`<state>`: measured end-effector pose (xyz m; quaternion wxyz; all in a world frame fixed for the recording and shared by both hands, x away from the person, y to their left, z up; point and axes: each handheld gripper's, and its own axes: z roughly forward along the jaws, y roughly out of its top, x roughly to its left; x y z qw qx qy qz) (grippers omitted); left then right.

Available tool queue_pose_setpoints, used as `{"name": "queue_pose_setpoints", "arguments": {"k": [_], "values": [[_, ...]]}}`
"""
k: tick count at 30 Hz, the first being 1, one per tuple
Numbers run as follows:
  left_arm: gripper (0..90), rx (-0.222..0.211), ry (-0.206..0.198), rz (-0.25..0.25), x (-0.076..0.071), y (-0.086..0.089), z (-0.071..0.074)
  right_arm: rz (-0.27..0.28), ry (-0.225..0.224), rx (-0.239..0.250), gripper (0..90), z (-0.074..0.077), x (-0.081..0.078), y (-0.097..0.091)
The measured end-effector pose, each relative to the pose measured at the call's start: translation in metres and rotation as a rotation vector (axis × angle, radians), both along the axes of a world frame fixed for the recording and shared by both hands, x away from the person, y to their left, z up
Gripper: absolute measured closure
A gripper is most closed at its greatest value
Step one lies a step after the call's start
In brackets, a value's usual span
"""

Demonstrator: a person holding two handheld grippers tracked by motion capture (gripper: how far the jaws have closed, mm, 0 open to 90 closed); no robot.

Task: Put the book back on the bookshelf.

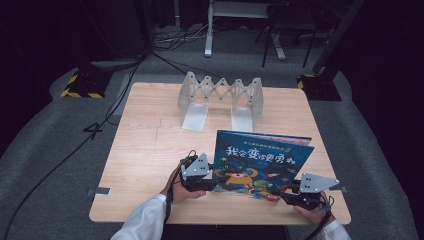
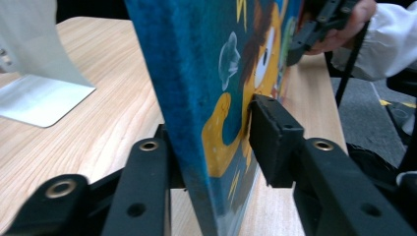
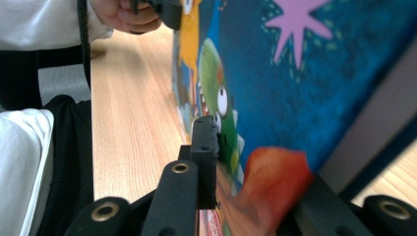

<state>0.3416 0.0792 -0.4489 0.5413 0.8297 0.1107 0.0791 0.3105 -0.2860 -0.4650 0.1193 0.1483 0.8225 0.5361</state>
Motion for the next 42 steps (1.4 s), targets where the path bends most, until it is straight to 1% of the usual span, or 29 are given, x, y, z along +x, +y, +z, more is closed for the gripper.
{"name": "queue_pose_setpoints", "arguments": {"k": [2, 5, 8, 10, 12, 14, 17, 19, 21, 23, 24, 25, 26, 28, 29, 30, 31, 32, 33, 34, 37, 39, 40, 42], "values": [[66.4, -0.001, -0.004, -0.014, -0.002, -0.001, 0.000, -0.017, 0.001, 0.000, 74.8, 0.000, -0.001, -0.004], [69.7, -0.005, 0.002, -0.038, -0.005, -0.003, -0.001, -0.044, -0.007, -0.008, 72.3, 0.000, -0.003, -0.011], [72.0, -0.006, -0.008, -0.053, -0.009, -0.007, -0.001, -0.053, -0.004, -0.006, 70.5, -0.001, -0.005, -0.016], [73.6, -0.001, -0.013, -0.063, -0.010, -0.009, 0.000, -0.059, -0.004, -0.014, 68.9, 0.000, -0.005, -0.019], [74.7, -0.004, -0.012, -0.067, -0.011, -0.010, -0.001, -0.071, -0.009, -0.020, 64.7, 0.000, -0.006, -0.023], [76.0, -0.004, -0.014, -0.071, -0.012, -0.011, -0.001, -0.090, -0.004, -0.018, 60.8, 0.001, -0.007, -0.029], [78.6, -0.001, -0.020, -0.083, -0.014, -0.012, 0.000, -0.125, 0.001, -0.003, 58.6, 0.002, -0.009, -0.038], [80.9, 0.000, -0.020, -0.085, -0.015, -0.012, 0.000, -0.153, -0.006, 0.011, 55.9, 0.005, -0.009, -0.044], [82.7, -0.001, -0.019, -0.082, -0.015, -0.013, 0.000, -0.192, -0.018, 0.043, 53.0, 0.008, -0.007, -0.049], [82.7, -0.004, -0.014, -0.080, -0.014, -0.012, 0.000, -0.224, -0.014, 0.084, 47.5, 0.011, -0.004, -0.052], [82.8, -0.006, -0.011, -0.080, -0.014, -0.012, 0.000, -0.243, -0.016, 0.086, 45.0, 0.013, 0.000, -0.051], [82.7, -0.005, -0.014, -0.079, -0.013, -0.012, 0.000, -0.248, -0.014, 0.095, 44.8, 0.014, 0.003, -0.050], [82.7, -0.004, -0.017, -0.079, -0.013, -0.012, 0.000, -0.249, -0.010, 0.100, 44.6, 0.015, 0.007, -0.048], [82.7, -0.002, -0.021, -0.072, -0.014, -0.012, 0.000, -0.236, -0.007, 0.095, 41.8, 0.016, 0.016, -0.042], [82.6, -0.002, -0.025, -0.067, -0.014, -0.013, 0.000, -0.208, 0.013, 0.094, 42.9, 0.016, 0.021, -0.038], [82.5, -0.002, -0.025, -0.067, -0.014, -0.013, 0.000, -0.208, 0.013, 0.094, 42.9, 0.016, 0.021, -0.038], [82.5, -0.005, -0.020, -0.058, -0.014, -0.013, -0.001, -0.188, 0.020, 0.092, 45.0, 0.015, 0.023, -0.034], [82.2, -0.006, -0.025, -0.051, -0.013, -0.014, -0.001, -0.174, 0.024, 0.071, 48.7, 0.014, 0.024, -0.028], [81.9, -0.010, -0.026, -0.047, -0.013, -0.014, 0.000, -0.177, 0.018, 0.055, 46.2, 0.013, 0.024, -0.024], [82.0, -0.011, -0.032, -0.038, -0.013, -0.015, 0.000, -0.192, 0.005, 0.041, 45.5, 0.012, 0.024, -0.020], [81.0, -0.034, -0.021, -0.018, -0.011, -0.015, 0.000, -0.200, 0.026, 0.049, 46.2, 0.013, 0.027, -0.020], [80.1, -0.056, -0.020, -0.014, -0.011, -0.015, 0.001, -0.210, 0.024, 0.060, 46.2, 0.012, 0.027, -0.019], [79.4, -0.056, -0.020, -0.014, -0.011, -0.015, 0.001, -0.207, 0.018, 0.062, 46.5, 0.011, 0.027, -0.018], [79.5, -0.081, -0.017, -0.017, -0.011, -0.016, 0.005, -0.200, 0.012, 0.065, 46.4, 0.010, 0.027, -0.017]]}}
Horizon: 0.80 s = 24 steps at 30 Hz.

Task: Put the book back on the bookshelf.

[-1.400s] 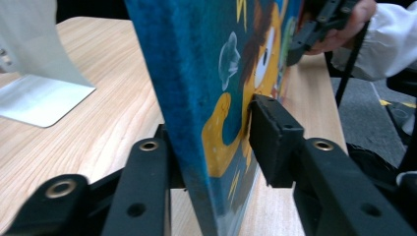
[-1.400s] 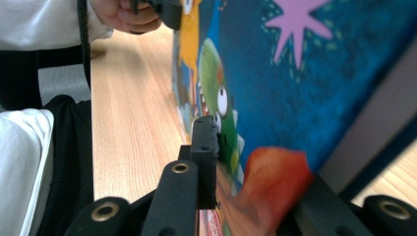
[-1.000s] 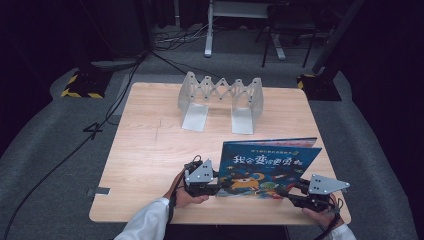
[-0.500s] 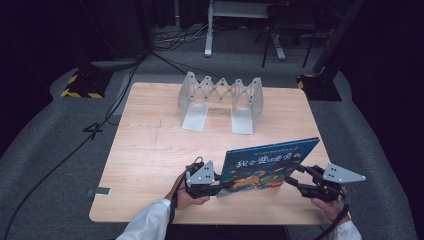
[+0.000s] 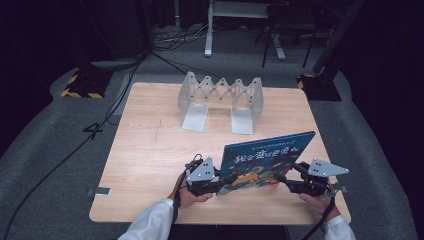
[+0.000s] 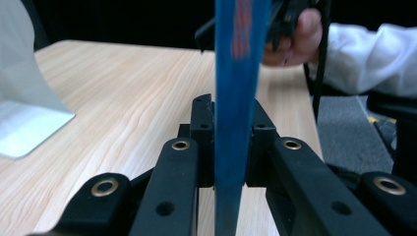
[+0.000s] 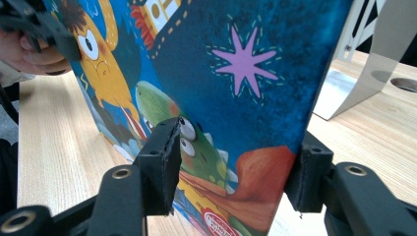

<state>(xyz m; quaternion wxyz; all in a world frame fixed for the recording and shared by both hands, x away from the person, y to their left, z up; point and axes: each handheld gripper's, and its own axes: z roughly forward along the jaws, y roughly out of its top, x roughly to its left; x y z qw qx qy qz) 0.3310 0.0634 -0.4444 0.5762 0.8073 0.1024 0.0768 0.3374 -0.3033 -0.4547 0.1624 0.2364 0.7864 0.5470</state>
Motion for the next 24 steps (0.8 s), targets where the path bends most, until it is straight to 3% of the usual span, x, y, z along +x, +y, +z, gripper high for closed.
{"name": "queue_pose_setpoints", "arguments": {"k": [3, 5, 9, 12, 15, 19, 23, 24], "values": [[79.2, -0.007, -0.026, -0.003, 0.000, -0.004, 0.004, 0.002, -0.001, 0.002, 46.4, 0.000, 0.000, 0.000], [78.8, -0.029, -0.022, 0.004, 0.000, -0.005, 0.005, 0.002, -0.006, 0.006, 46.3, -0.001, 0.000, 0.000], [72.2, -0.104, -0.031, -0.009, 0.000, 0.000, 0.014, -0.003, -0.007, 0.018, 46.1, -0.003, 0.001, 0.001], [70.1, -0.079, -0.043, -0.011, -0.001, -0.003, 0.017, 0.002, -0.009, 0.025, 46.1, -0.003, 0.002, 0.001], [62.3, -0.070, -0.036, -0.009, -0.001, -0.008, 0.014, 0.002, -0.011, 0.025, 46.0, -0.003, 0.002, 0.000], [59.8, -0.081, -0.057, 0.038, -0.003, -0.013, 0.013, 0.005, -0.015, 0.030, 46.0, -0.005, 0.000, 0.000], [70.9, -0.072, -0.062, 0.055, -0.002, -0.014, 0.013, 0.007, 0.012, 0.020, 45.3, -0.008, 0.002, 0.000], [74.8, -0.061, -0.062, 0.062, -0.001, -0.016, 0.011, -0.007, 0.016, -0.015, 44.9, -0.011, 0.002, 0.002]]}}
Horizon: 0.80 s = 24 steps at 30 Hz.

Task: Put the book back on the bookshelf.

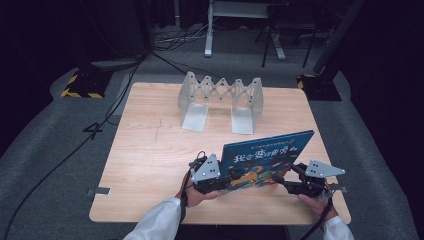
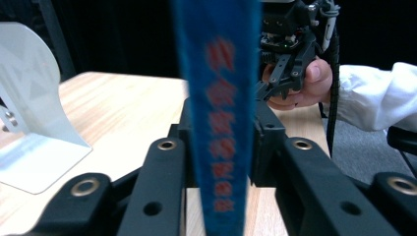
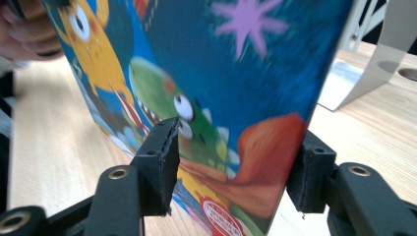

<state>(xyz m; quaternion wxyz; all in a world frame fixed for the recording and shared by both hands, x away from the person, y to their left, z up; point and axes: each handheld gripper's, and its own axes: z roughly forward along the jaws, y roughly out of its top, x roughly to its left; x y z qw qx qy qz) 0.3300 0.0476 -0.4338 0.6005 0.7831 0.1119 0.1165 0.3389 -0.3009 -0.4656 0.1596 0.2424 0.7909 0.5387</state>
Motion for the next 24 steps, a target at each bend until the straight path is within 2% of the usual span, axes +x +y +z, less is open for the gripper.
{"name": "queue_pose_setpoints", "arguments": {"k": [2, 3, 6, 8, 12, 16, 24], "values": [[76.1, 0.007, 0.004, 0.001, 0.000, -0.001, -0.002, -0.009, -0.007, -0.002, 44.9, -0.001, 0.000, 0.001], [76.1, -0.008, 0.007, -0.010, 0.001, -0.001, -0.004, -0.011, -0.003, -0.001, 44.9, -0.001, 0.000, 0.001], [78.8, -0.006, 0.002, -0.042, 0.000, -0.001, -0.004, -0.003, 0.007, 0.011, 45.0, -0.002, -0.001, -0.001], [80.8, -0.006, 0.000, -0.062, 0.000, -0.001, -0.003, -0.009, 0.013, 0.009, 40.8, -0.004, -0.002, -0.003], [82.8, -0.004, -0.003, -0.050, -0.001, 0.000, -0.003, -0.072, 0.049, -0.013, 33.2, -0.013, 0.001, -0.012], [82.9, -0.011, 0.007, -0.038, 0.001, 0.001, -0.003, -0.134, 0.101, -0.024, 30.2, -0.021, 0.006, -0.024], [83.0, 0.011, -0.026, -0.002, 0.001, 0.002, 0.000, -0.173, 0.135, -0.031, 30.5, -0.026, 0.008, -0.030]]}}
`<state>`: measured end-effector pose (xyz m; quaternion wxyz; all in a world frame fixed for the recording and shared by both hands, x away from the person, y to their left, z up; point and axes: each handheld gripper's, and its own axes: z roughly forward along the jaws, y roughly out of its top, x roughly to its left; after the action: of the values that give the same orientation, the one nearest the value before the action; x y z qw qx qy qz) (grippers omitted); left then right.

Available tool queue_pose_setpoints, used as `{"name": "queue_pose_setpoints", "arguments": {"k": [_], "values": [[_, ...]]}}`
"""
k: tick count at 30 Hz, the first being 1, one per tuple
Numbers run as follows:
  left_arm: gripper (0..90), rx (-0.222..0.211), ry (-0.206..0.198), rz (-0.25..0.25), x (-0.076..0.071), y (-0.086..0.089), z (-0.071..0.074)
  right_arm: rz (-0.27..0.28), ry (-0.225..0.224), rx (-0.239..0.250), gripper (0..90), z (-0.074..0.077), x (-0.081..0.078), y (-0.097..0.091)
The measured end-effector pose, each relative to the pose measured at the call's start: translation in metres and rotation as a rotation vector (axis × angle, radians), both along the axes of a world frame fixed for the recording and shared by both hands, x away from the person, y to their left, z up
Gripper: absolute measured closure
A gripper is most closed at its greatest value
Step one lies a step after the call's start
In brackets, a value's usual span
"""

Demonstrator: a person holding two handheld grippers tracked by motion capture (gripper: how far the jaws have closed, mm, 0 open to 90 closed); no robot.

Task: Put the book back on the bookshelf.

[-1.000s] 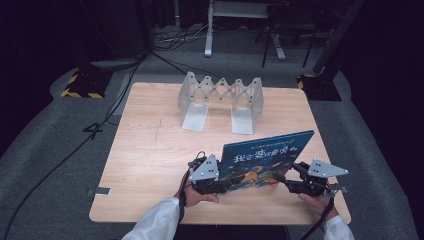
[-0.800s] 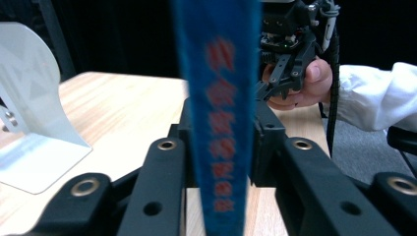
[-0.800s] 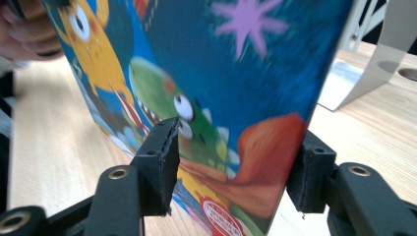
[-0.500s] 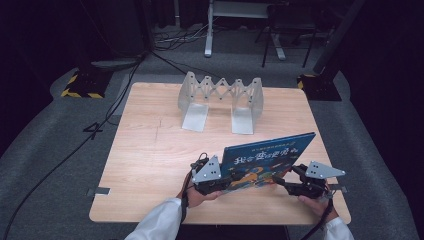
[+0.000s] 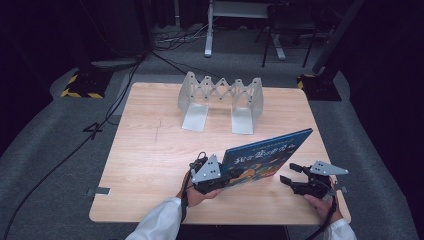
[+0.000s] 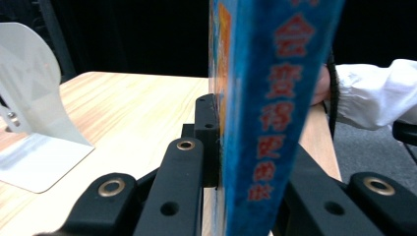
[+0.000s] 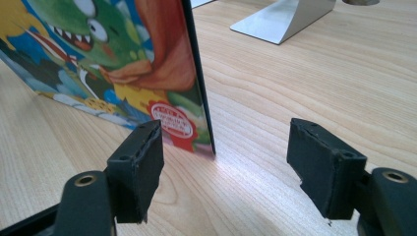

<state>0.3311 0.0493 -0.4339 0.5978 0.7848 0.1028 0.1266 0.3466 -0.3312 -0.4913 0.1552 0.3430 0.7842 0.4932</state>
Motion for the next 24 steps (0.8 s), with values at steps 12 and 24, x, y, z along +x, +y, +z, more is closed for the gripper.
{"name": "queue_pose_setpoints", "arguments": {"k": [12, 24], "values": [[83.1, 0.039, -0.044, 0.049, 0.004, 0.003, 0.010, 0.033, -0.010, -0.132, 30.3, -0.007, -0.004, 0.017], [83.1, 0.066, -0.064, 0.123, 0.008, 0.026, 0.016, 0.034, -0.010, -0.149, 30.3, -0.008, -0.004, 0.018]]}}
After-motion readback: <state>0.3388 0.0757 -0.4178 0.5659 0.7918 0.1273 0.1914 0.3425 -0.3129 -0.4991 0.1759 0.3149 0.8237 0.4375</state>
